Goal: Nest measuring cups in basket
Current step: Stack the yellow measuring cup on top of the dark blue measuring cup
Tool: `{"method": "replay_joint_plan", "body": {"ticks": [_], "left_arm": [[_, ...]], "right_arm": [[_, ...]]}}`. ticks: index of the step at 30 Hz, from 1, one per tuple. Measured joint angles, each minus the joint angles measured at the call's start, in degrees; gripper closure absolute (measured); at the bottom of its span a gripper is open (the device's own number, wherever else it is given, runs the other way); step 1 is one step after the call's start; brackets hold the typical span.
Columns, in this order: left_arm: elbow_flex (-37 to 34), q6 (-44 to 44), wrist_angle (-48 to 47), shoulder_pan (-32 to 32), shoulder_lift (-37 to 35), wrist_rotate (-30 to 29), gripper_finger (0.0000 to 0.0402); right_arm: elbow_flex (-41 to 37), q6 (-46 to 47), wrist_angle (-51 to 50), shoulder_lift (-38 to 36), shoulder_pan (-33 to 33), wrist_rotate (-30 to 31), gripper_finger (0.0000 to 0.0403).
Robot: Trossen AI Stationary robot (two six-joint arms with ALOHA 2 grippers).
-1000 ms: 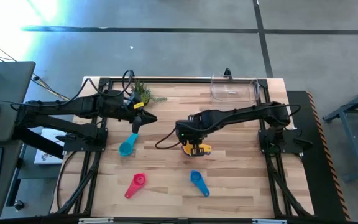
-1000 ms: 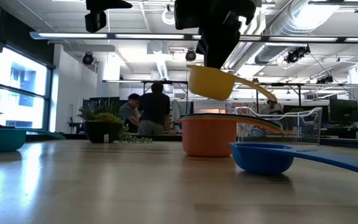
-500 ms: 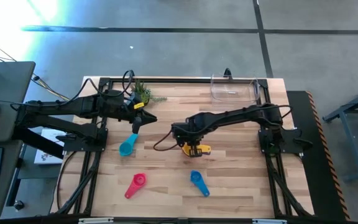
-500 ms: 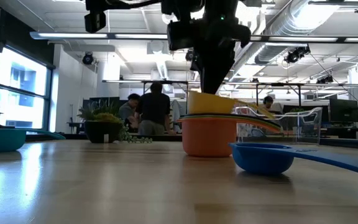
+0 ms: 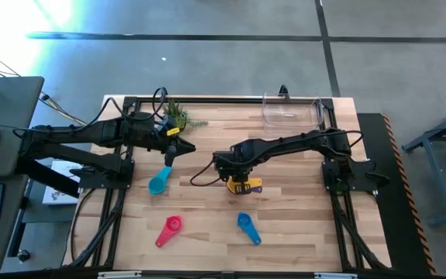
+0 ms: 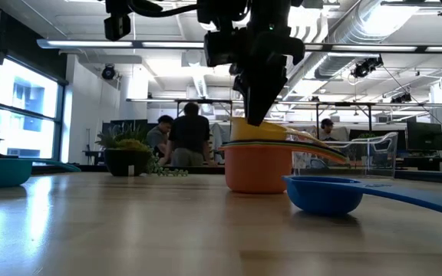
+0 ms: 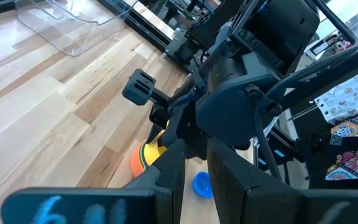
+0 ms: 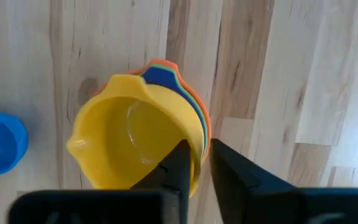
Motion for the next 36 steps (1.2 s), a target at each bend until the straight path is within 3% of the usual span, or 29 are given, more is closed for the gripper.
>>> {"method": "replay_joint_plan", "body": {"ticks": [8, 15, 20, 27, 36], "left_arm": [[0.0, 0.0, -0.02, 0.0, 0.0, 0.0, 0.0344], [0.0, 0.0, -0.02, 0.0, 0.0, 0.0, 0.0344], [0.0, 0.0, -0.02, 0.0, 0.0, 0.0, 0.0344], [0.0, 0.0, -0.02, 0.0, 0.0, 0.0, 0.0344], [0.0, -0.02, -0.02, -0.02, 0.0, 0.0, 0.0344]], "right_arm": [[0.08, 0.14, 0.14, 0.0, 0.0, 0.02, 0.0293], [3.01, 4.75, -6.97, 0.0, -1.09, -0.48, 0.0289], [4.26, 6.28, -10.21, 0.0, -0.95, -5.07, 0.0288], [-0.64, 10.25, -13.42, -0.02, -1.82, 1.06, 0.0288], [-8.57, 11.19, -10.59, -0.04, -4.96, -2.37, 0.0288]]}}
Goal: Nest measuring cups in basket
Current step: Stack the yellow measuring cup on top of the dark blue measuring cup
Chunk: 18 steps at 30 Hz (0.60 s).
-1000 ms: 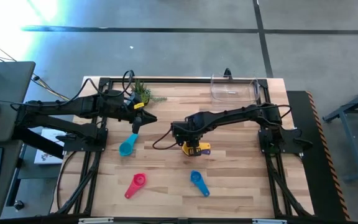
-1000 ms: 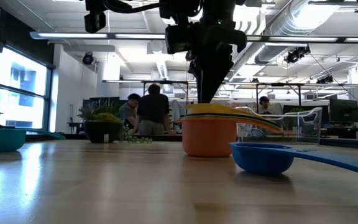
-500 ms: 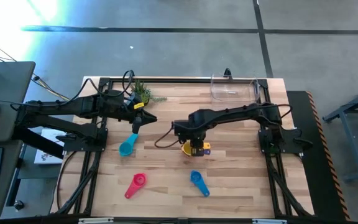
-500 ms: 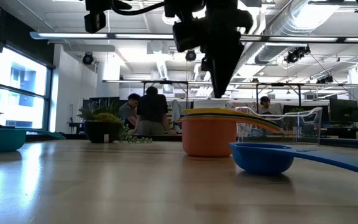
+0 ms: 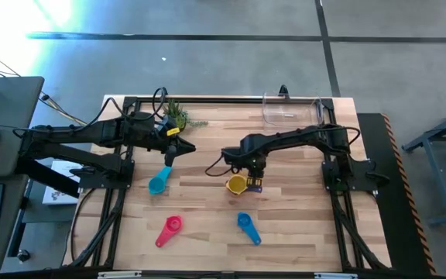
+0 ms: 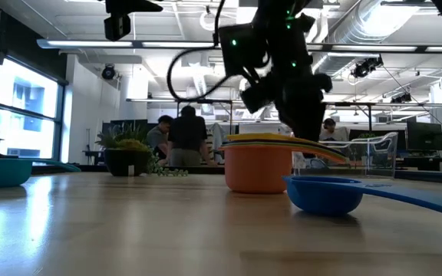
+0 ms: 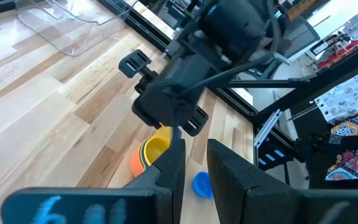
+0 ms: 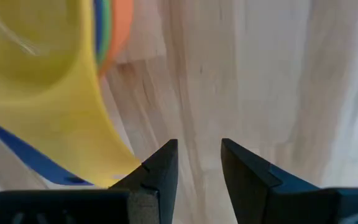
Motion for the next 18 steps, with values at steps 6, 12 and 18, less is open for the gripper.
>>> {"method": "replay_joint_plan", "body": {"ticks": [6, 12, 18], "left_arm": [[0.0, 0.0, 0.02, 0.02, 0.0, 0.0, 0.0344], [0.0, 0.0, 0.0, 0.02, 0.0, 0.0, 0.0344], [0.0, 0.0, 0.02, 0.0, 0.0, -0.01, 0.0344]], "right_arm": [[-1.14, -0.07, -0.85, 0.0, 1.32, -0.47, 0.0288], [0.14, -0.02, -1.6, 0.0, 2.61, -0.45, 0.0288], [0.16, 1.07, -3.45, 0.0, 3.68, -2.52, 0.0288]]}}
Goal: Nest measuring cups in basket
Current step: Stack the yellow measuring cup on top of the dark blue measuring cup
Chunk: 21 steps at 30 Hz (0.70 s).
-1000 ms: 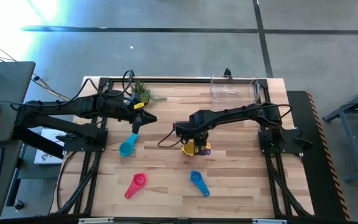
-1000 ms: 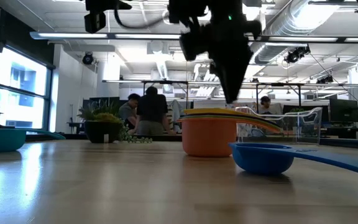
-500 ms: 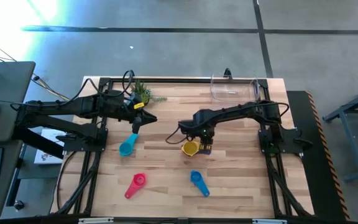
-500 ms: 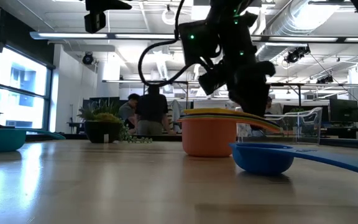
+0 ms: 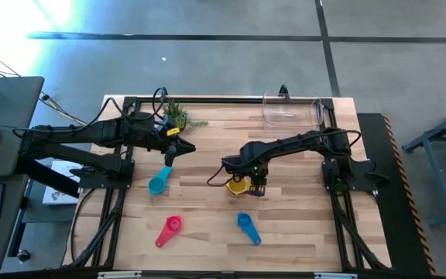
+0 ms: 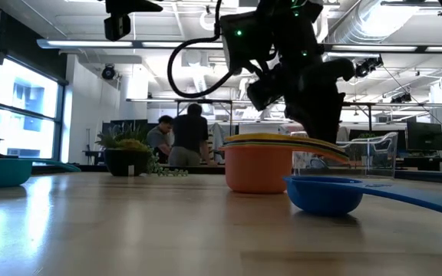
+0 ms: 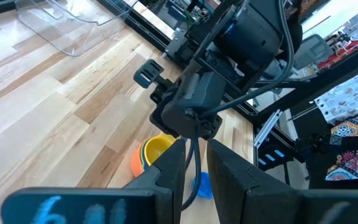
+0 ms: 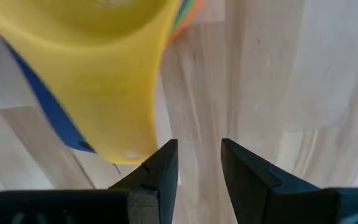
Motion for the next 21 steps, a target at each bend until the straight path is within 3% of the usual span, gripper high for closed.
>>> {"method": "replay_joint_plan", "body": {"ticks": [8, 13, 21], "left_arm": [[-0.01, 0.0, 0.0, 0.01, 0.0, -0.03, 0.0344], [0.0, 0.0, 0.0, 0.01, 0.0, -0.21, 0.0344], [-0.02, 0.0, 0.0, 0.0, 0.0, -0.23, 0.0344]], "right_arm": [[0.02, 1.77, -1.6, 0.0, 1.14, 1.57, 0.0288], [0.02, 1.05, -0.77, 0.0, 1.76, -1.46, 0.0289], [0.07, 1.52, -0.61, -0.56, 2.22, -0.91, 0.0289]]}}
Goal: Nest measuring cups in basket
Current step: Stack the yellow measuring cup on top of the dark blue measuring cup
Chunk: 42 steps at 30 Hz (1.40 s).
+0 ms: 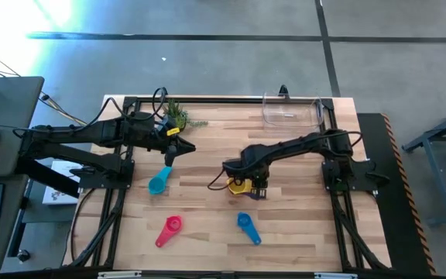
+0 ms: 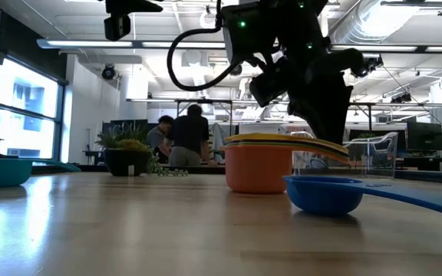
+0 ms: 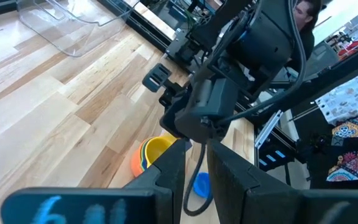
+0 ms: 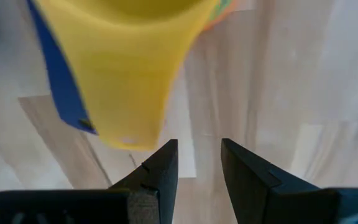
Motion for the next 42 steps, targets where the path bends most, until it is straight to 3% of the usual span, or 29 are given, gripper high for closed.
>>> {"method": "replay_joint_plan", "body": {"ticks": [11, 42], "left_arm": [[0.0, 0.0, 0.0, 0.01, 0.02, 0.0, 0.0344], [0.0, 0.66, 0.0, 0.01, 0.0, 0.02, 0.0344]], "right_arm": [[-0.04, 2.65, 3.08, -3.79, -1.24, 3.84, 0.0289], [-0.14, 4.45, 10.71, -2.53, -3.65, 3.31, 0.0289]]}}
